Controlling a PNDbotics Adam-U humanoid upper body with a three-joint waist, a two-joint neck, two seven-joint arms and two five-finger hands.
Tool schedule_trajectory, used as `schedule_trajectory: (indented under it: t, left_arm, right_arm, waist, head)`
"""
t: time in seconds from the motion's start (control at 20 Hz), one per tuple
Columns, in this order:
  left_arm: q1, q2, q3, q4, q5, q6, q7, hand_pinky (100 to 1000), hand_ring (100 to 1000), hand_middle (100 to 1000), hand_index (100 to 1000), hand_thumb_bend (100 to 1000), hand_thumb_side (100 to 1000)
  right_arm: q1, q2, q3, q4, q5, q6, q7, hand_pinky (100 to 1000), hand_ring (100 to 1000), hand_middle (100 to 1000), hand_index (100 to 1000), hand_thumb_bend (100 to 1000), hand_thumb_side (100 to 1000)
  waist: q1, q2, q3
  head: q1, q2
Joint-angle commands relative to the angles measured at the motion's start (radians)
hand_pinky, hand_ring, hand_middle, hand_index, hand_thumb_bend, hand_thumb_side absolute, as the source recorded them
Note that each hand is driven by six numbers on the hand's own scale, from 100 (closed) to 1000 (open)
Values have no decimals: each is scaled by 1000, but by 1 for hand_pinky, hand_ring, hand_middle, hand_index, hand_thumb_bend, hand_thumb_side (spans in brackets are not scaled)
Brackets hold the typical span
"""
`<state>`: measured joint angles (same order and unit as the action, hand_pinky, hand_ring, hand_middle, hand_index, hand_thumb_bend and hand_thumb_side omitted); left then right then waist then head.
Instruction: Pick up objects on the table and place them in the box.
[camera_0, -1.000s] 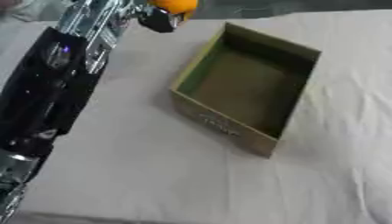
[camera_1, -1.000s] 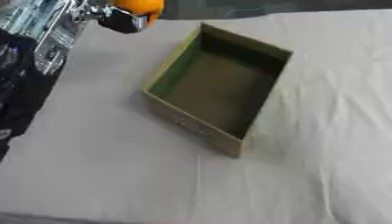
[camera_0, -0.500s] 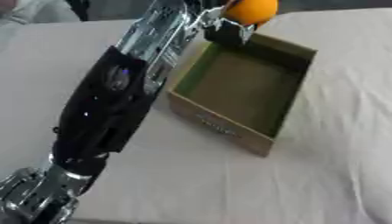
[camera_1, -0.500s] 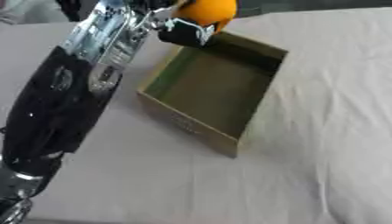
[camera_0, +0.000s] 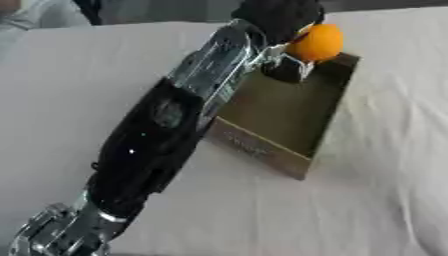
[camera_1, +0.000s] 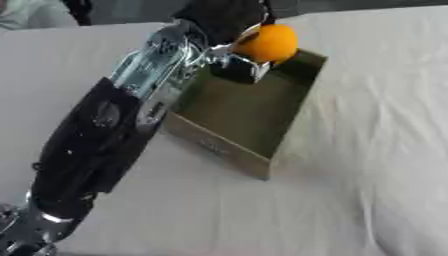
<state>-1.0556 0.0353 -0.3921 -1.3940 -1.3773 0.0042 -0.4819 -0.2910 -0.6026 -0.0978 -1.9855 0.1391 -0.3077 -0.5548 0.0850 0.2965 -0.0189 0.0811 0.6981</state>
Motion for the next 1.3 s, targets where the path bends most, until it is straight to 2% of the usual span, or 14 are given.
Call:
schedule_trajectory:
  t: [0.05,0.3,0.5,0.6,0.7,0.75,0.8,0.85,1.0,1.1,1.25,1.3]
  left_arm:
    - [-13,-10,-6,39,-23,-8,4,518,540,467,502,100,373]
    - [-11,-35,3,142,-81,0,40,529,554,482,523,100,393]
    - [-9,-48,13,190,-62,1,56,541,564,494,555,100,442]
    - [-10,-50,14,197,-33,1,56,587,617,554,623,100,531]
    - [-12,-51,13,201,-5,0,48,645,679,625,667,100,558]
    - [-14,-51,12,203,3,-2,41,691,751,705,682,100,585]
    - [-16,-51,12,205,9,-6,32,708,776,713,683,100,589]
    - [-18,-51,13,207,12,-11,22,736,823,792,725,100,615]
    - [-24,-52,18,216,22,-28,-24,780,875,856,816,100,663]
    - [-27,-52,21,216,24,-37,-53,796,894,878,872,169,699]
    - [-30,-47,24,207,8,-36,-82,815,915,899,930,402,754]
    - [-31,-46,25,202,-1,-33,-90,818,918,901,931,429,758]
  right_arm:
    - [-14,-18,-7,-14,-4,-2,4,773,848,806,895,100,623]
    - [-15,-17,-7,-14,-3,-2,3,774,848,806,895,100,623]
    - [-15,-16,-8,-14,-1,0,2,774,849,806,895,100,622]
    - [-15,-16,-8,-14,-1,1,1,774,848,806,895,100,622]
    - [-16,-16,-8,-14,-1,1,1,774,849,806,895,100,621]
    - [-16,-16,-8,-14,-1,1,1,774,849,806,895,100,621]
    - [-16,-16,-7,-14,-1,1,1,774,848,806,895,100,624]
    - [-16,-16,-7,-14,-1,2,1,774,848,806,895,100,620]
    - [-17,-15,-7,-14,-2,2,1,774,848,806,895,100,622]
    - [-17,-15,-7,-14,-3,2,1,774,848,806,895,100,620]
    - [-16,-15,-8,-14,-3,2,0,774,848,806,895,100,619]
    - [-16,-15,-8,-14,-3,2,0,774,848,805,895,100,618]
  waist:
    - [-6,-15,-2]
    - [-6,-12,-7]
    - [-5,-10,-7]
    - [-4,-10,-7]
    - [-3,-10,-8]
    - [-3,-9,-8]
    - [-2,-9,-9]
    - [-2,-10,-9]
    - [-1,-10,-11]
    - [-1,-11,-12]
    - [-1,-11,-13]
    - [-1,-12,-13]
  head:
    - [7,-6]
    - [15,-10]
    - [14,-12]
    - [15,-12]
    - [16,-12]
    - [16,-12]
    - [17,-12]
    - [17,-13]
    - [18,-14]
    - [18,-15]
    - [18,-14]
    - [18,-14]
